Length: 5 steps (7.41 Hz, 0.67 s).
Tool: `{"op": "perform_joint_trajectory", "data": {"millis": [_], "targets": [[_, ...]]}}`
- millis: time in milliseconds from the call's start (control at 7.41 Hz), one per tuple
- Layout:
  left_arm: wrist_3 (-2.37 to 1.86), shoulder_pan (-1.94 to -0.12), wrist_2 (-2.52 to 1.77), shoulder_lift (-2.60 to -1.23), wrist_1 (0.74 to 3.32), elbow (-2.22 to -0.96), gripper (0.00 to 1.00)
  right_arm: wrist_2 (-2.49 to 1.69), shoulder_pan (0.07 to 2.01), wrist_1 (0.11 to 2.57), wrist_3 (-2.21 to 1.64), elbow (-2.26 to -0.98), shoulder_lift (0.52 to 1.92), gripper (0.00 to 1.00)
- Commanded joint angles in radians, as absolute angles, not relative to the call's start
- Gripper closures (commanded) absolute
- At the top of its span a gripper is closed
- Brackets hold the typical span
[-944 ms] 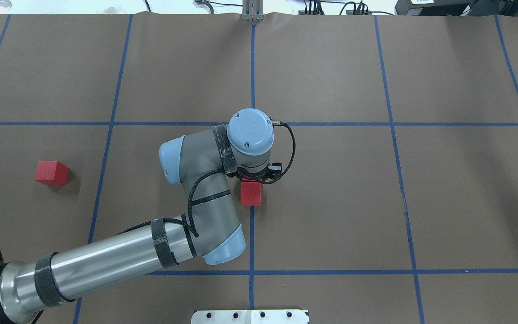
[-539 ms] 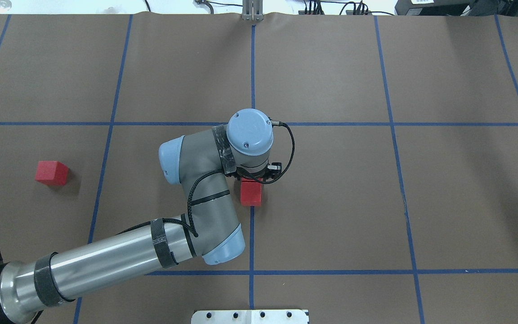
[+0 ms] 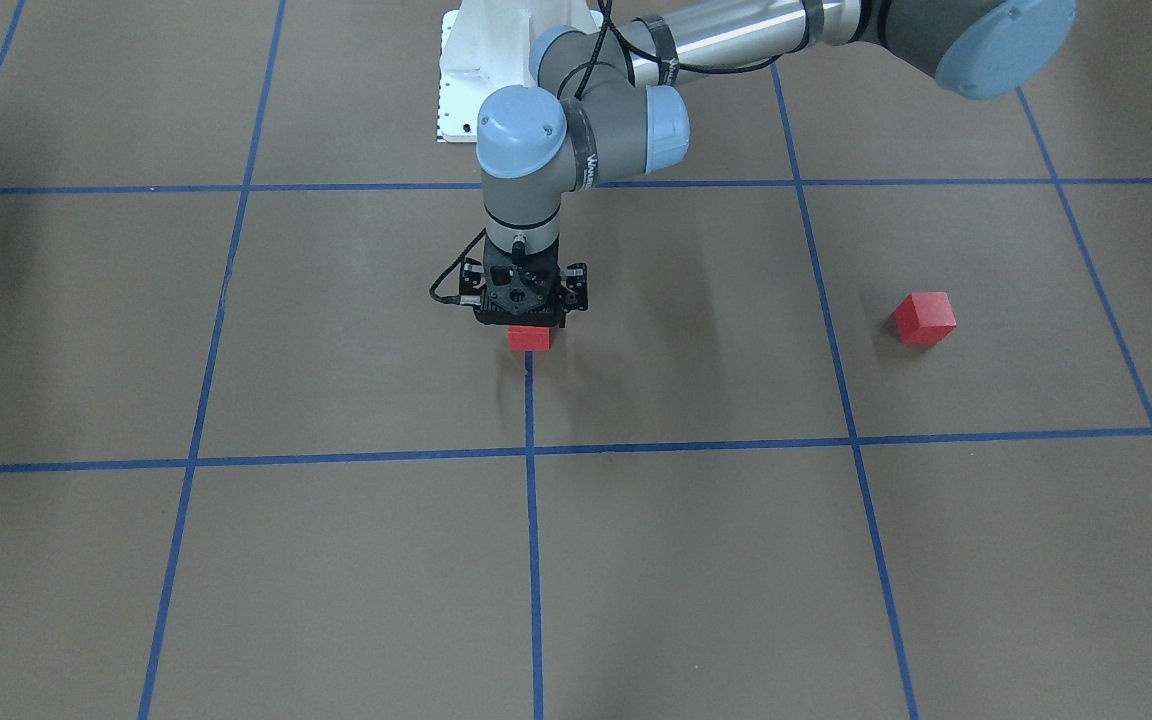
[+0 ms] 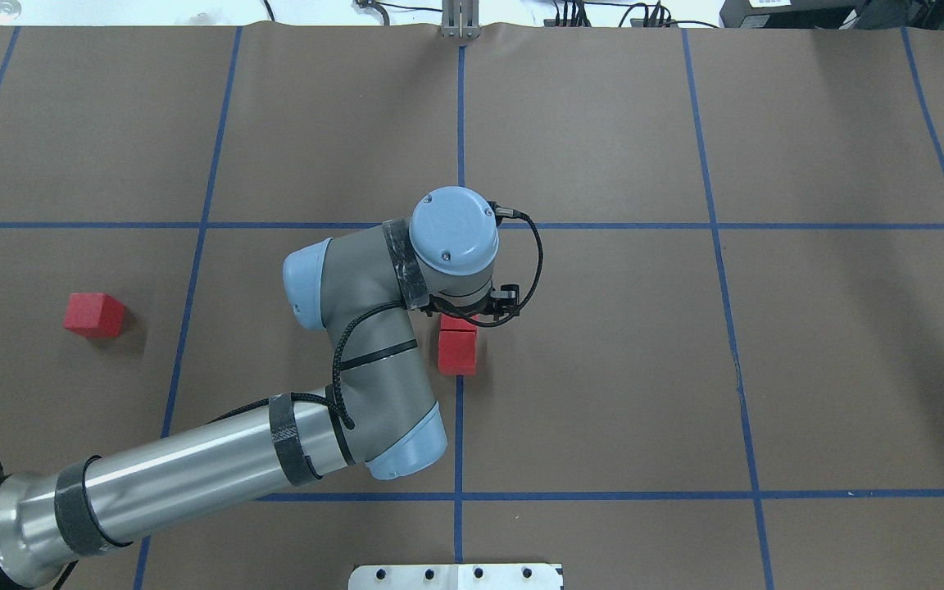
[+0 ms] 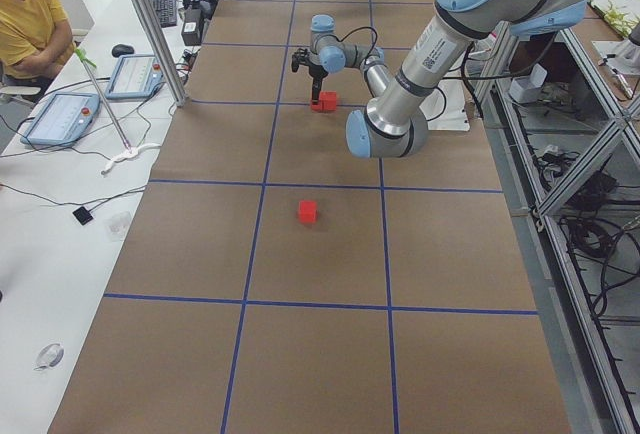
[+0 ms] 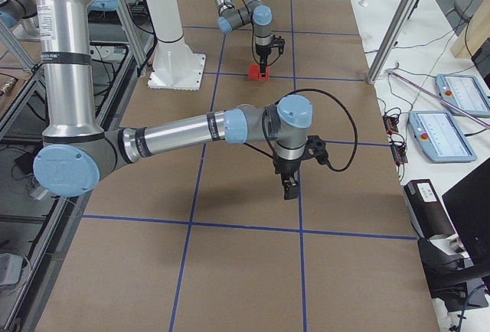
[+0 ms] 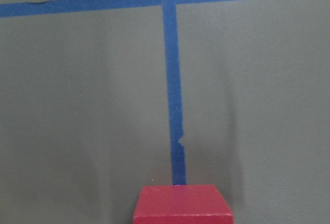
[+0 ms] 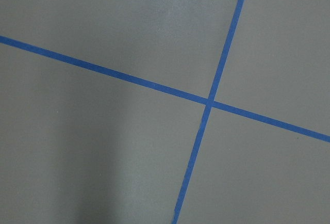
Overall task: Form red blocks into L shape at center
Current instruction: 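Move the left gripper to the remaining red cube farthest toward its side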
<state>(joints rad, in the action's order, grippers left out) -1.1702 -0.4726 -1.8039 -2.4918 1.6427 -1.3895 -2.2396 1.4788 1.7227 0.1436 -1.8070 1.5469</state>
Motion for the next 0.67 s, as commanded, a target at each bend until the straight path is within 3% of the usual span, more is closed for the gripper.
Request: {"op": "perform_joint_trajectory", "data": {"millis": [0, 539], "targets": [[-1.072, -0.520, -1.809, -2.485, 1.518, -1.536, 0.00, -2.240, 1.479, 1.723, 0.143, -1.806, 1.546, 0.00], [-0.648, -0.690, -1.880, -2.029, 1.480, -1.940, 0.00, -2.240, 1.479, 1.723, 0.143, -1.806, 1.546, 0.00]]}}
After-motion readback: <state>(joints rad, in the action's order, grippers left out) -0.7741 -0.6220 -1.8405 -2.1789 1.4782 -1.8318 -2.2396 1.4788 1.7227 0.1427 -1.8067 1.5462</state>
